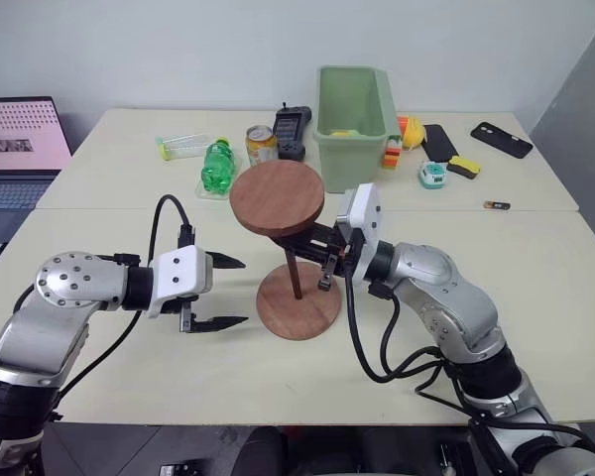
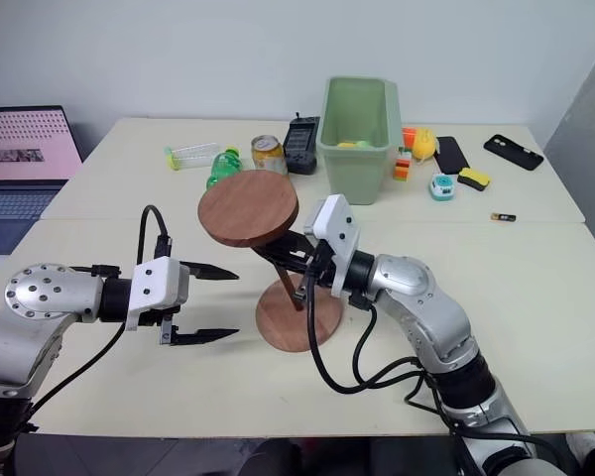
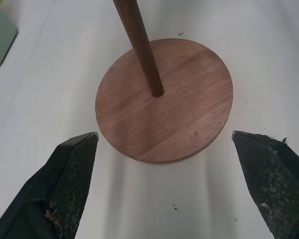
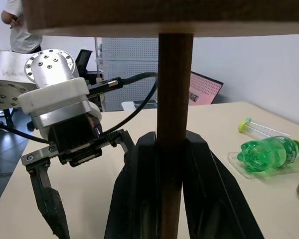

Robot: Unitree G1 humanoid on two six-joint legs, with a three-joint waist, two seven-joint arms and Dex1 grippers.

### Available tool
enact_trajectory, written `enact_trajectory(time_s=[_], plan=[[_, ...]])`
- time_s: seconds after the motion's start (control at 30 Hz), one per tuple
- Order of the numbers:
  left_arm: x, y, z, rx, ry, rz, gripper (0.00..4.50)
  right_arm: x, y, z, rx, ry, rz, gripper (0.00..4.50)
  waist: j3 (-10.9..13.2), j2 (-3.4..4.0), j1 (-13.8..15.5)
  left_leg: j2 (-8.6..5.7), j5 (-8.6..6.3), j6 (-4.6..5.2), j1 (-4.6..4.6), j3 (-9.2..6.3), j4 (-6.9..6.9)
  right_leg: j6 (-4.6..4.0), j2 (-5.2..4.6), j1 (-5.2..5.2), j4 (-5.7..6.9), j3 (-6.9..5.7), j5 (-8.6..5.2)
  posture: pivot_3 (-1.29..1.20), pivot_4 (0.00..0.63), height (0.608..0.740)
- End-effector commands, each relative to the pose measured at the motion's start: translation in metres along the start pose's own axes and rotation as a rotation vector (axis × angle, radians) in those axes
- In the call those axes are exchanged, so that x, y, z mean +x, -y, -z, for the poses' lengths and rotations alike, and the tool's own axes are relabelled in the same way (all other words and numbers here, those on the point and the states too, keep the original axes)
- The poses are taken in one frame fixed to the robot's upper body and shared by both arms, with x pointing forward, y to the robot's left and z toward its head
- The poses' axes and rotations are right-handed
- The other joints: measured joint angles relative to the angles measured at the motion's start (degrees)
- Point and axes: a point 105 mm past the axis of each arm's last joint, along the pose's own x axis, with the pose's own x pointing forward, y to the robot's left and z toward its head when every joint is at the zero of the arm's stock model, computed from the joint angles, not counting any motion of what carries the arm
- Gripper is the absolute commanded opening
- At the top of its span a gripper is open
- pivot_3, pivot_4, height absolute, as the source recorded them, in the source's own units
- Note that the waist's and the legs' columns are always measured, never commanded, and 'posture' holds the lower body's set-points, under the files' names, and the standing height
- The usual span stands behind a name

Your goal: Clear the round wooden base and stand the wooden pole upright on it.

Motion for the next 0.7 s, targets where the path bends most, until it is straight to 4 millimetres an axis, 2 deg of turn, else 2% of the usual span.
enact_trajectory(time_s=[0.03,0.13,0.3,0.4,0.53,0.7], plan=[[-0.002,-0.001,-0.005,0.023,0.014,-0.002,4.5,-0.017,0.005,0.058,0.08,-0.212,0.053,0.23,0.0,0.0,0.0,0.0,0.0,0.0,0.07,0.01,-0.01,0.0,0.0,0.07,-0.01,0.0,0.0,0.0,0.15,0.74],[-0.002,0.0,-0.004,0.02,0.015,-0.002,4.5,-0.02,0.004,0.07,0.092,-0.247,0.057,0.23,-0.1,0.02,0.0,0.0,-0.01,0.01,0.64,0.02,-0.13,0.0,0.0,0.65,-0.11,0.01,-0.01,0.0,0.15,0.74],[-0.003,0.0,-0.004,0.018,0.017,-0.002,4.5,-0.026,-0.002,0.08,0.088,-0.289,0.032,0.23,-0.3,0.02,0.3,-0.03,-0.01,0.02,0.75,0.0,-0.13,0.0,0.06,0.76,-0.11,0.0,-0.02,0.0,0.15,0.74],[-0.003,0.0,-0.004,0.018,0.017,-0.001,4.5,-0.025,-0.003,0.08,0.09,-0.291,0.028,0.23,-0.5,0.02,0.3,-0.04,-0.01,0.02,0.75,0.0,-0.13,0.0,0.06,0.77,-0.12,0.0,-0.02,0.0,0.15,0.74],[-0.002,0.0,-0.003,0.018,0.017,0.005,4.5,-0.015,-0.001,0.07,0.089,-0.27,0.03,0.23,-0.5,0.03,0.3,-0.03,-0.01,0.02,0.75,-0.01,-0.13,0.0,0.06,0.77,-0.12,0.0,-0.02,0.0,0.15,0.74],[-0.001,0.0,-0.003,0.02,0.02,0.009,4.5,-0.016,0.005,0.082,0.126,-0.349,0.057,0.23,-0.5,0.05,0.3,-0.02,-0.01,0.02,0.75,-0.01,-0.13,0.0,0.05,0.75,-0.12,0.01,-0.03,0.0,0.15,0.74]])
